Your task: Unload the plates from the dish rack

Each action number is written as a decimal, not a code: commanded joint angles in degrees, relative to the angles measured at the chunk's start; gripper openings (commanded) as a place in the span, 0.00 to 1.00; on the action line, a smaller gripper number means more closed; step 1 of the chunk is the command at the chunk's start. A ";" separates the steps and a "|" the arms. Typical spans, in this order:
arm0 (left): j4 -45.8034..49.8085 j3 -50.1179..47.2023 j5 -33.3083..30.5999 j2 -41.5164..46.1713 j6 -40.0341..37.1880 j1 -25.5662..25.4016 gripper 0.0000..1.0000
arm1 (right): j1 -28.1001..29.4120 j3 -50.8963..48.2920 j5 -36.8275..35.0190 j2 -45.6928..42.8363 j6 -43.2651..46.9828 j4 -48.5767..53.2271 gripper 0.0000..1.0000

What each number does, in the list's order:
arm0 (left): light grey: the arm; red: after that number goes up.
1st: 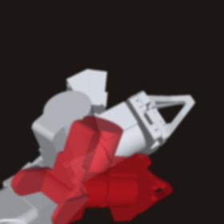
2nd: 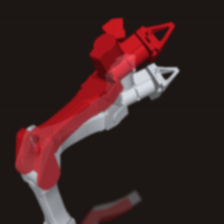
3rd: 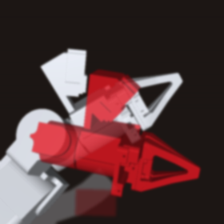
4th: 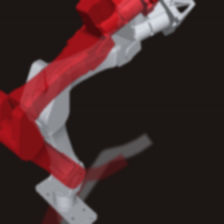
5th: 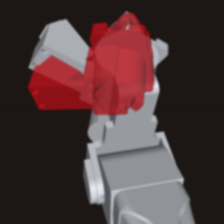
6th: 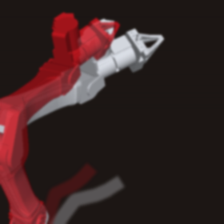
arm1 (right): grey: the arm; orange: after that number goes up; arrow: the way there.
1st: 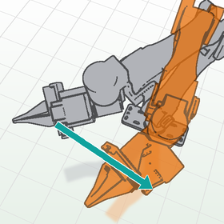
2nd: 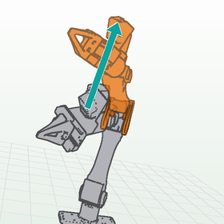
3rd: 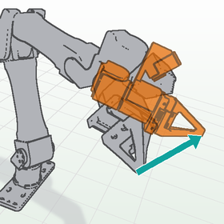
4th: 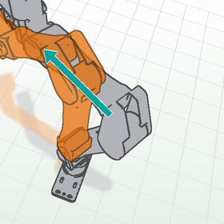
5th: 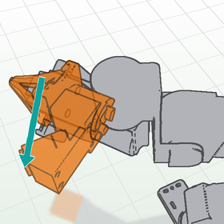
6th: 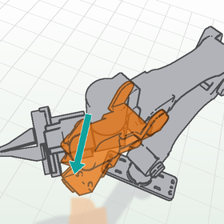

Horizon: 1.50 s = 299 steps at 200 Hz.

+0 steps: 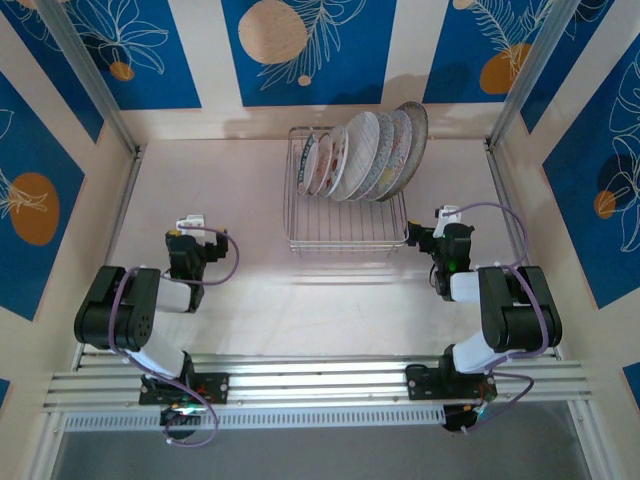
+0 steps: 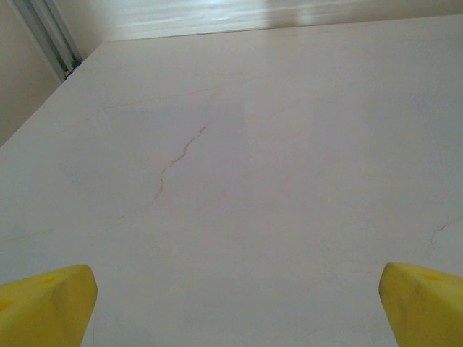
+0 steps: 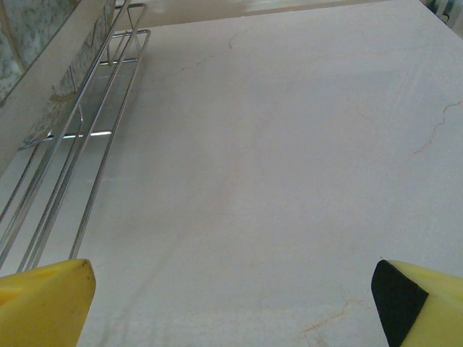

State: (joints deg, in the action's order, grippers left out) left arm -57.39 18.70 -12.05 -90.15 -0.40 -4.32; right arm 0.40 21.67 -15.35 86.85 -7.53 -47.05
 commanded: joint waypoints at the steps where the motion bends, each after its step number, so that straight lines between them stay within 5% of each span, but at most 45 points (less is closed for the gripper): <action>1: 0.38 1.08 -0.60 0.48 -0.04 -0.39 1.00 | 0.92 1.10 2.70 0.34 0.30 -1.25 0.99; 60: -14.28 -6.54 -2.39 1.30 -1.08 -1.57 1.00 | 4.81 -5.90 -5.25 -3.94 2.40 -11.96 0.99; 86: -19.06 -10.29 -12.81 5.80 -4.12 -6.38 1.00 | 6.63 -3.41 -16.05 -16.95 -0.11 5.26 0.99; 116: -2.94 -6.63 -19.94 20.27 -3.50 -9.39 1.00 | 6.96 -1.19 -25.40 -30.24 1.05 14.37 0.99; 154: 5.65 2.76 -25.65 27.54 -4.09 -13.87 1.00 | 5.33 6.50 -35.27 -45.73 2.97 32.41 0.99; 171: 12.67 10.21 -27.29 30.68 -5.91 -16.91 1.00 | 4.14 19.13 -34.90 -47.80 2.36 45.36 0.99; 186: 30.77 22.33 -30.22 32.65 -1.36 -19.09 1.00 | 2.46 37.23 -31.16 -45.19 -11.16 64.70 0.99; 196: 56.70 34.93 -24.05 33.30 10.82 -18.74 1.00 | -0.19 50.01 -18.67 -42.54 -17.48 81.13 0.99; 204: 71.08 43.90 -19.11 32.83 21.27 -18.49 1.00 | -1.18 55.51 -17.40 -41.05 -25.91 87.00 0.99; 231: 69.45 46.43 -0.97 32.24 39.95 -13.72 1.00 | -4.27 60.97 -2.08 -39.34 -29.47 87.76 0.99; 262: 85.13 59.32 7.87 26.32 41.80 -15.15 1.00 | -3.68 81.11 -2.97 -23.21 -30.14 109.30 0.99; 281: 91.58 62.73 7.79 25.65 39.19 -18.53 1.00 | -3.00 87.06 1.22 -15.18 -27.66 112.40 1.00; 299: 94.51 63.33 10.84 25.63 38.63 -20.51 1.00 | -2.46 91.09 4.02 -7.96 -24.91 113.10 0.89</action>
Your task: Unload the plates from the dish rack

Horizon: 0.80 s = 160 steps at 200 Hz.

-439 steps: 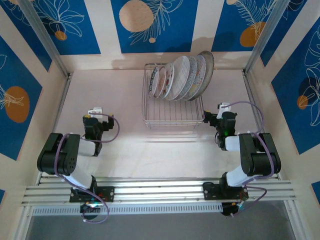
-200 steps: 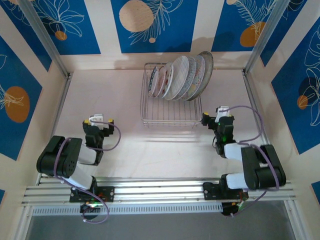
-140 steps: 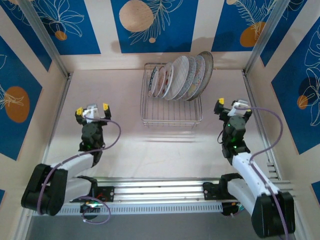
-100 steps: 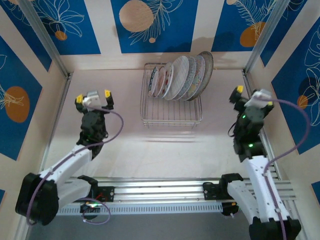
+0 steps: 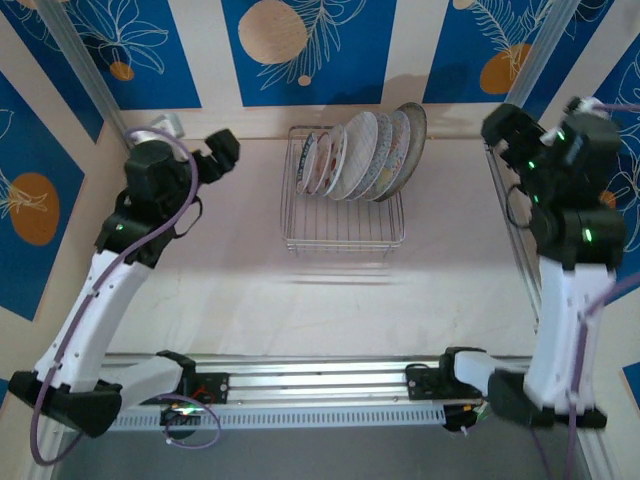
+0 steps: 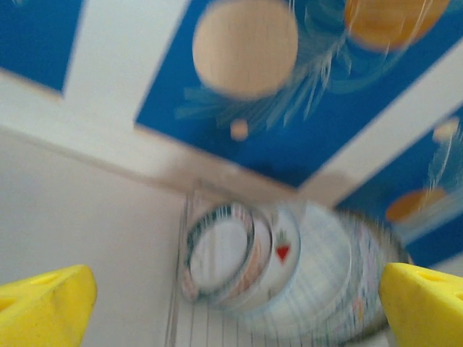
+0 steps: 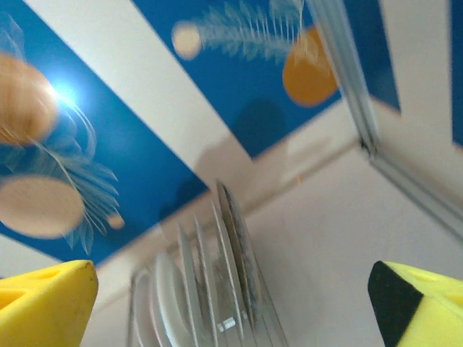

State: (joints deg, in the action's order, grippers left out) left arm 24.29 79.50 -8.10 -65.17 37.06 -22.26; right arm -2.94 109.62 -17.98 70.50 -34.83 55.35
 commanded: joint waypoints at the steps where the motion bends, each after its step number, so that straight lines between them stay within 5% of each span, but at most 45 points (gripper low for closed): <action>1: 12.94 2.51 6.96 0.70 1.13 -2.72 1.00 | 0.90 3.23 6.77 8.71 2.48 10.59 0.89; 24: 13.95 2.29 9.62 1.26 -0.25 -5.10 1.00 | 0.98 8.06 8.75 17.60 5.61 10.59 0.77; 68: 10.54 2.19 14.48 3.92 -4.68 -7.98 1.00 | 2.24 13.41 11.11 28.79 10.54 8.11 0.74; 160: 7.81 0.56 15.57 9.35 -7.43 -10.00 0.95 | 4.22 18.64 12.09 41.52 13.43 7.68 0.51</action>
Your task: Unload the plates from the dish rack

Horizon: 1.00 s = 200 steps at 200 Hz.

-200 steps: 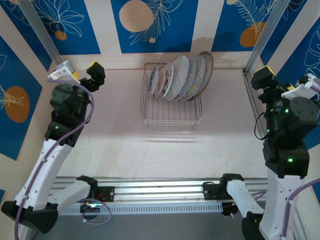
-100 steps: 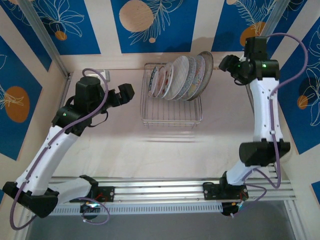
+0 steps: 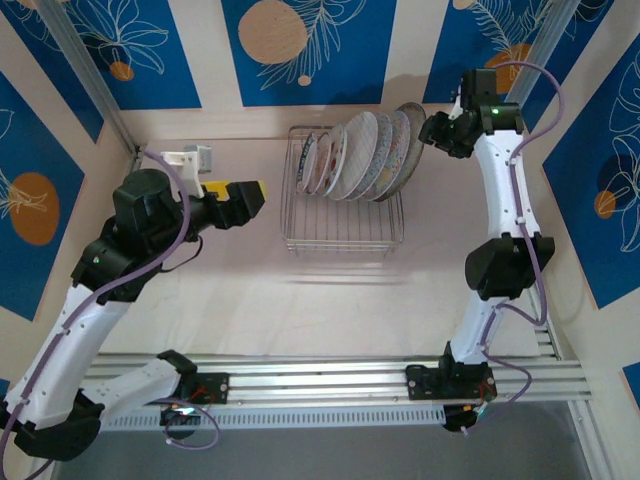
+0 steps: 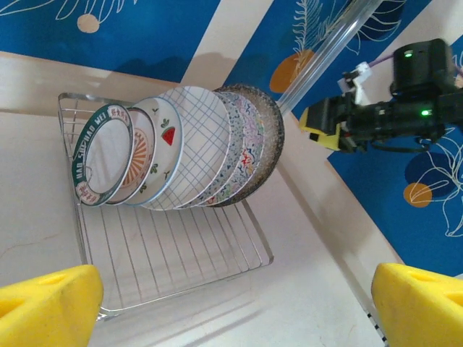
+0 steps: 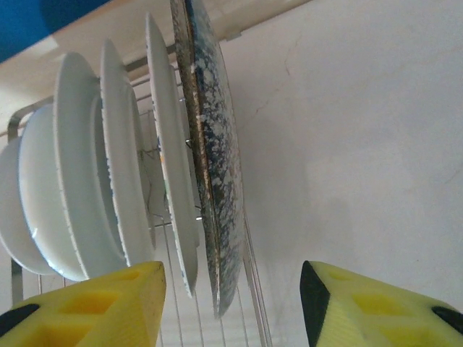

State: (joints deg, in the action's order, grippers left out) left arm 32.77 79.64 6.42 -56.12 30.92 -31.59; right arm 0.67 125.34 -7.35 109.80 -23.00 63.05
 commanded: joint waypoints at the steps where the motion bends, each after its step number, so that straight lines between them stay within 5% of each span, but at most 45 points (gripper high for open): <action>1: -0.64 0.43 1.06 0.26 -1.29 -0.67 0.95 | 0.63 3.13 1.42 2.33 1.62 0.02 0.51; 62: 0.54 1.22 1.67 0.76 -1.42 -0.75 0.95 | 1.93 6.53 -0.29 8.11 1.84 0.41 0.38; 200: 1.50 2.28 2.02 1.47 -2.40 -0.75 0.95 | 2.93 8.34 -1.83 12.26 1.66 0.40 0.28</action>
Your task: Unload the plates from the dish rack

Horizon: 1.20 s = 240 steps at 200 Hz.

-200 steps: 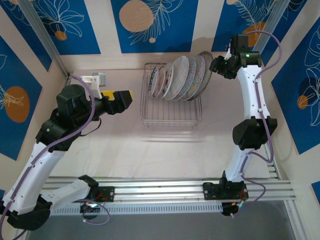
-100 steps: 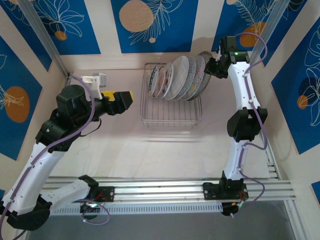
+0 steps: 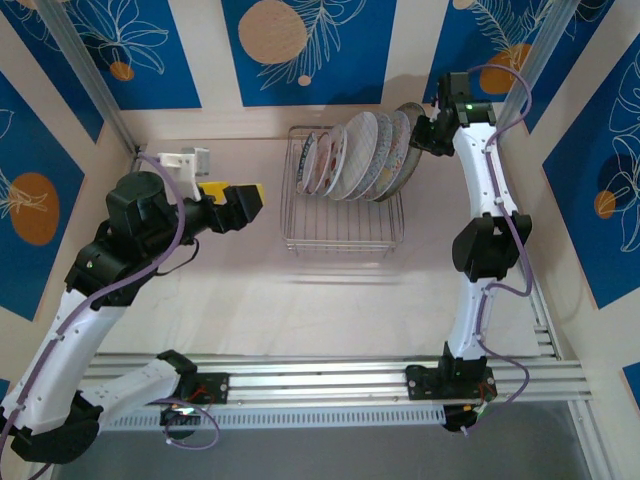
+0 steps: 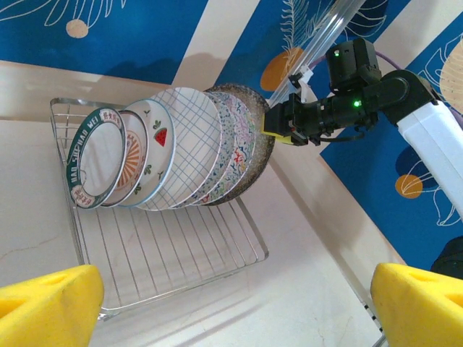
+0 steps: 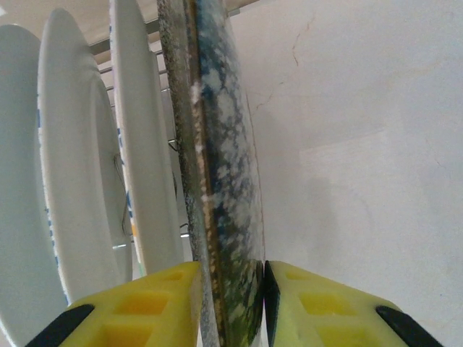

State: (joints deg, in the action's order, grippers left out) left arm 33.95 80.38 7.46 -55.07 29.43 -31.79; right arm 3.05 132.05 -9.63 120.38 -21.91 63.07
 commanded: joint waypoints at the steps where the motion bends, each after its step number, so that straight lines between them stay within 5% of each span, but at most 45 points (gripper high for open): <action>1: 0.32 1.54 1.02 0.41 -0.93 -0.55 0.95 | 0.51 1.63 0.42 1.69 0.56 0.38 0.28; 92: 0.24 1.62 2.24 0.76 -0.95 -0.64 0.95 | 1.59 4.16 -0.58 4.30 0.42 0.83 0.26; 240: 0.48 0.76 2.72 2.05 -0.35 -0.55 0.96 | 4.26 3.85 -9.82 1.33 -1.70 0.61 0.02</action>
State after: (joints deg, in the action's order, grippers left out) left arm 34.54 80.40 9.04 -53.69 29.45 -31.79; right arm 5.80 134.28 -18.59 123.33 -21.67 64.55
